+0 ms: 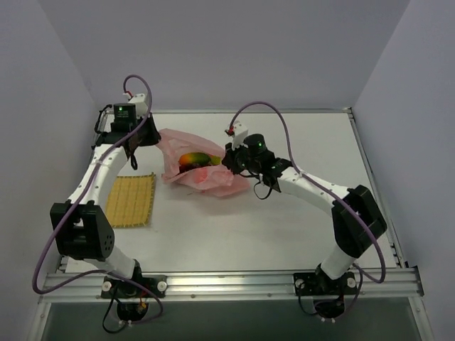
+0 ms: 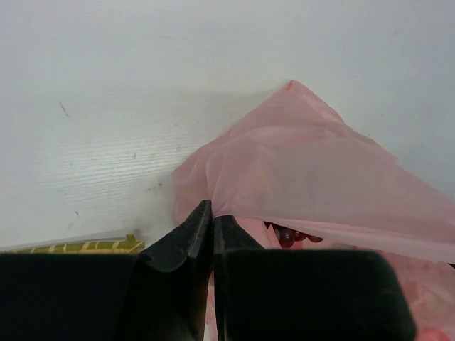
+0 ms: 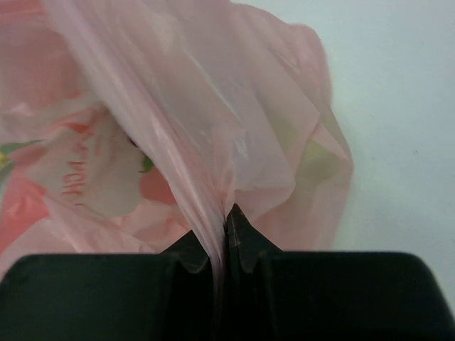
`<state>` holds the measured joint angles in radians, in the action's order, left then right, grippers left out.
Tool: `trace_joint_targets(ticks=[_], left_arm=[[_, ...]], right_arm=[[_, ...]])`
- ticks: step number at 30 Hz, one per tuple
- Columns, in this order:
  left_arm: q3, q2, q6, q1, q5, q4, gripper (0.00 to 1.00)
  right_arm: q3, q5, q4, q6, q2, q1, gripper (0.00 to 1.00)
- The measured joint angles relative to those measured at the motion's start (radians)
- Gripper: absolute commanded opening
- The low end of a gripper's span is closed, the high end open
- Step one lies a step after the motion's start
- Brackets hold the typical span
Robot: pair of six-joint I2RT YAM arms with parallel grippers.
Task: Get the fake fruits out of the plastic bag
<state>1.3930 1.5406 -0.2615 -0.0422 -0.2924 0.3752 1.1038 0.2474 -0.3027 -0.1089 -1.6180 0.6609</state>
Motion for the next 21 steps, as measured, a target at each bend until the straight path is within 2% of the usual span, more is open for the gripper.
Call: trace_joint_targets(ticks=[7,10,11,13,14,15,16,18,21], left_arm=[[0.002,0.154,-0.006,-0.044,0.020,-0.050,0.02],[0.002,0.213,-0.016,-0.048,0.038,-0.060,0.02],[0.002,0.226,-0.018,-0.048,0.044,-0.065,0.03],[0.004,0.246,-0.022,-0.048,0.059,-0.071,0.02],[0.015,0.261,-0.023,-0.048,0.068,-0.072,0.02],[0.030,0.276,-0.023,-0.048,0.079,-0.072,0.02],[0.051,0.293,-0.023,-0.048,0.088,-0.072,0.02],[0.091,0.323,-0.024,-0.048,0.094,-0.076,0.02],[0.121,0.341,-0.027,-0.053,0.095,-0.085,0.02]], right_arm=[[0.014,-0.173,-0.055,0.001,-0.259,-0.044,0.05],[0.080,-0.206,-0.062,0.004,-0.363,-0.073,0.16],[0.100,-0.214,-0.066,0.005,-0.384,-0.085,0.31],[0.116,-0.230,-0.068,0.002,-0.392,-0.105,0.54],[0.116,-0.242,-0.066,0.002,-0.383,-0.112,0.71],[0.116,-0.254,-0.065,-0.002,-0.373,-0.115,0.76],[0.114,-0.267,-0.053,0.001,-0.360,-0.116,0.86],[0.101,-0.286,-0.023,-0.004,-0.309,-0.116,0.91],[0.063,-0.320,0.046,-0.017,-0.187,-0.087,0.92]])
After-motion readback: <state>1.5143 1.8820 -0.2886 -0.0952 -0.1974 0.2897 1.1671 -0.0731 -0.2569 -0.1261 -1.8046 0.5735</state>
